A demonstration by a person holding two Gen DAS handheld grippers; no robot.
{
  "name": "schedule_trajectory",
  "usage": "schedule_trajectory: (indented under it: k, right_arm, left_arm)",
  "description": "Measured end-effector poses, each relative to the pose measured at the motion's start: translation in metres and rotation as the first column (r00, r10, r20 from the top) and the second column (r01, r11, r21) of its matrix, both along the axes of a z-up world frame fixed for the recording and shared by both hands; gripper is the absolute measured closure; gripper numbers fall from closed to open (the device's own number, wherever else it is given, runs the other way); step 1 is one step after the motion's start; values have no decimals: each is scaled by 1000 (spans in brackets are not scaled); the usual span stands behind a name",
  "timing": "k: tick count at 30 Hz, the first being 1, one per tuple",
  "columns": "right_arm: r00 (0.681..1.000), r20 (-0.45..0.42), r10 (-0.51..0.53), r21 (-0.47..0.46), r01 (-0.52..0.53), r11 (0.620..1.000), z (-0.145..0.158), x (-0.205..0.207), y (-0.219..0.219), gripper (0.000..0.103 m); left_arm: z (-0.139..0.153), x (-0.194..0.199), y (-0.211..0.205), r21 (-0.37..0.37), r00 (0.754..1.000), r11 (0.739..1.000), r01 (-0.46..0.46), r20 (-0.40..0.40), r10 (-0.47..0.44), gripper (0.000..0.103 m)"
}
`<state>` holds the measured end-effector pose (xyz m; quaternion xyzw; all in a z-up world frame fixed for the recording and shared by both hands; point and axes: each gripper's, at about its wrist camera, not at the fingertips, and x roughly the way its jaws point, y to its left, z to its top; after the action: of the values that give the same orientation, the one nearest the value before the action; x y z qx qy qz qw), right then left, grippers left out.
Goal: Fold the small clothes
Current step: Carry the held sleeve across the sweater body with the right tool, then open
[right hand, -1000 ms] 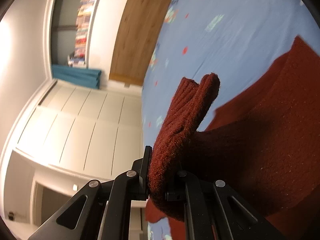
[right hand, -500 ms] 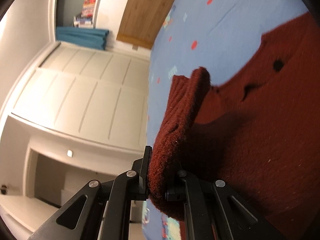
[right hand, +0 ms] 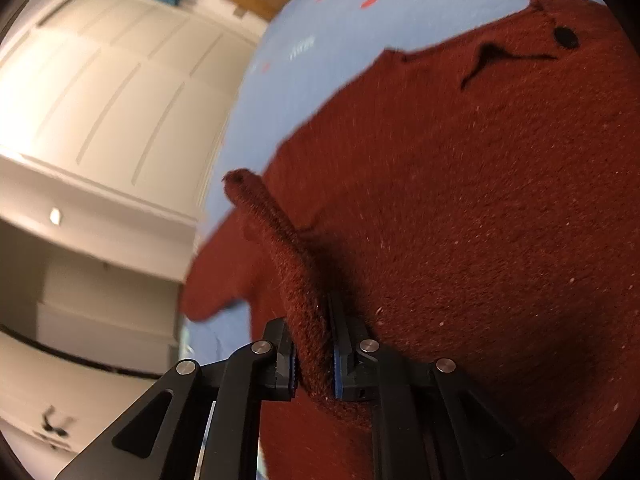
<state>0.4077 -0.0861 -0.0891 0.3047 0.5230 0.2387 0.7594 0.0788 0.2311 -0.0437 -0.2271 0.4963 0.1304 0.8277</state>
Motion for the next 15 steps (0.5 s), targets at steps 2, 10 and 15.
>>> schedule_trajectory:
  k: [2, 10, 15]
  right_arm:
    - [1000, -8, 16, -42, -16, 999, -4, -2, 6, 86]
    - [989, 30, 147, -125, -142, 982, 11, -11, 34, 65]
    - [982, 105, 157, -143, -142, 980, 33, -17, 18, 65]
  left_arm:
    - [3, 1, -3, 5, 1000, 1000, 19, 3, -19, 2]
    - [1, 9, -14, 4, 997, 998, 69, -18, -69, 1]
    - [5, 15, -19, 33, 996, 996, 84, -7, -84, 1]
